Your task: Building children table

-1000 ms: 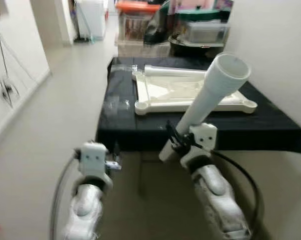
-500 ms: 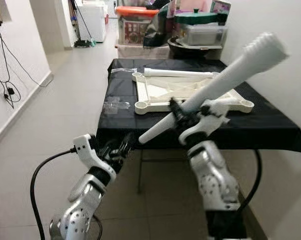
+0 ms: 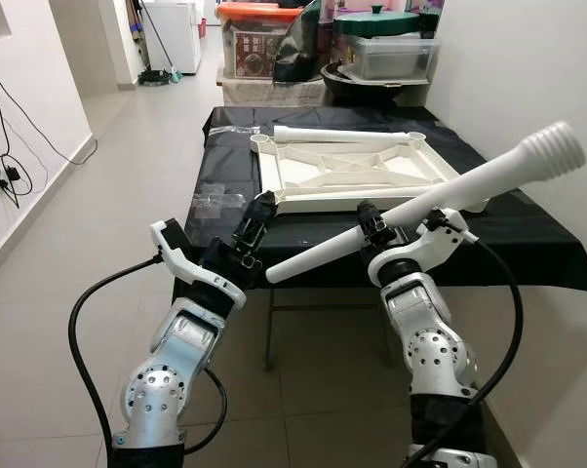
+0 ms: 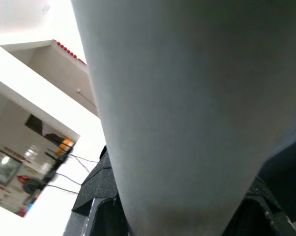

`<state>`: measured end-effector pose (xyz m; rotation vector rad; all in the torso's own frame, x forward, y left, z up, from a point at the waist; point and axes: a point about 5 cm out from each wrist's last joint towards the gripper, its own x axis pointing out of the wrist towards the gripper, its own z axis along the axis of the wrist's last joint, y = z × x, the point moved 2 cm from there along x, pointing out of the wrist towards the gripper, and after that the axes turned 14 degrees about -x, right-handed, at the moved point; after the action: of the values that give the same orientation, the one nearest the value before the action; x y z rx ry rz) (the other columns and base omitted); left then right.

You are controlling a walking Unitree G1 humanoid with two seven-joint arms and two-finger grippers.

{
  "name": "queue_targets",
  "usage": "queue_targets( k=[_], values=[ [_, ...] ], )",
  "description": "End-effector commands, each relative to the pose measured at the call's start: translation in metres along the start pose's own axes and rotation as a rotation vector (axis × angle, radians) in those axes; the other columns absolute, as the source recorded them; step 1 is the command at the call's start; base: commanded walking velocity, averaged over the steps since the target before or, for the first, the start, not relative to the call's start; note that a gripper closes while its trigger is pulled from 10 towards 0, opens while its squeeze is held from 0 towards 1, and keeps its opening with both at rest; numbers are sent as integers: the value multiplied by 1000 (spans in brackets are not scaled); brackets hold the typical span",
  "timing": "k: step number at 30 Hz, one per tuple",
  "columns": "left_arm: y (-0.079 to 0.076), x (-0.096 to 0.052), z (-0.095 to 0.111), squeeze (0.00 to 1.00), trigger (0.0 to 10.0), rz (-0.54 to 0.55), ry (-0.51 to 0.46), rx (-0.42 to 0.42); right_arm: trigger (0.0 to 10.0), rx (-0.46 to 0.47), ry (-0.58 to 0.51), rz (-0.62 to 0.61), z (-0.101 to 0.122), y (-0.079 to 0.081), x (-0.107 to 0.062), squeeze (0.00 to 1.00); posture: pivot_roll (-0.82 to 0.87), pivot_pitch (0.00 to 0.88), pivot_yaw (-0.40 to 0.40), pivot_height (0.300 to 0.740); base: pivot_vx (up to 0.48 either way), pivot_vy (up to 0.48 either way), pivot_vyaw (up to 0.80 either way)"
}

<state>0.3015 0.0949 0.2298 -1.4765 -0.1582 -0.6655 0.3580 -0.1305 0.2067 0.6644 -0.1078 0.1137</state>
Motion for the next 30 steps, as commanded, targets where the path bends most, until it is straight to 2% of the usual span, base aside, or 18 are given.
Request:
queue_targets(
  k=[1,3,5,6,7,8,12,13,15,16,18,20,22,25,26,27,29,30],
  values=[
    [7,-6,-6,1000,10000,0,-122,-195,10000,173,19,62,-15,37,4,0,68,0,-44,740,0,0,0],
    [13,-11,-2,1000,10000,36,-148,-223,10000,234,22,43,-13,33,6,0,67,0,-44,740,0,0,0],
    [13,-11,-2,1000,10000,36,-148,-223,10000,234,22,43,-13,33,6,0,67,0,-44,740,0,0,0],
    [17,-14,1,686,10000,63,-171,-237,10000,271,17,28,-11,30,7,0,67,0,-43,740,0,0,0],
    [17,-14,1,686,10000,63,-171,-237,10000,271,17,28,-11,30,7,0,67,0,-43,740,0,0,0],
    [25,-21,6,0,10000,105,-210,-259,10000,316,6,5,-7,26,8,0,68,0,-43,740,0,0,0],
    [42,-45,21,0,10000,197,-285,-253,10000,371,-9,-20,0,19,11,0,67,0,-40,740,0,0,0],
    [42,-45,21,0,10000,197,-285,-253,10000,371,-9,-20,0,19,11,0,67,0,-40,740,0,0,0],
    [51,-62,34,0,10000,243,-329,-244,10000,376,-5,-20,2,16,11,0,73,0,-48,740,0,0,0],
    [51,-62,34,0,10000,243,-329,-244,10000,376,-5,-20,2,16,11,0,73,0,-48,740,0,0,0],
    [58,-78,46,0,10000,294,-355,-198,10000,391,10,-35,2,10,10,0,74,0,-52,740,0,0,0],
    [58,-78,46,0,10000,294,-355,-198,10000,391,10,-35,2,10,10,0,74,0,-52,740,0,0,0],
    [73,-92,55,0,10000,423,-379,-116,10000,401,36,-50,-2,4,9,0,81,0,-68,740,0,0,0],
    [73,-92,55,0,10000,423,-379,-116,10000,401,36,-50,-2,4,9,0,81,0,-68,740,0,0,0],
    [81,-95,57,0,10000,475,-383,-96,10000,405,53,-58,-4,2,8,0,88,0,-71,740,0,0,0],
    [81,-95,57,0,10000,475,-383,-96,10000,405,53,-58,-4,2,8,0,88,0,-71,740,0,0,0],
    [90,-82,58,0,10000,543,-327,-10,10000,391,87,-78,-8,-7,7,0,84,0,-69,740,0,0,0],
    [90,-82,58,0,10000,543,-327,-10,10000,391,87,-78,-8,-7,7,0,84,0,-69,740,0,0,0]
  ],
)
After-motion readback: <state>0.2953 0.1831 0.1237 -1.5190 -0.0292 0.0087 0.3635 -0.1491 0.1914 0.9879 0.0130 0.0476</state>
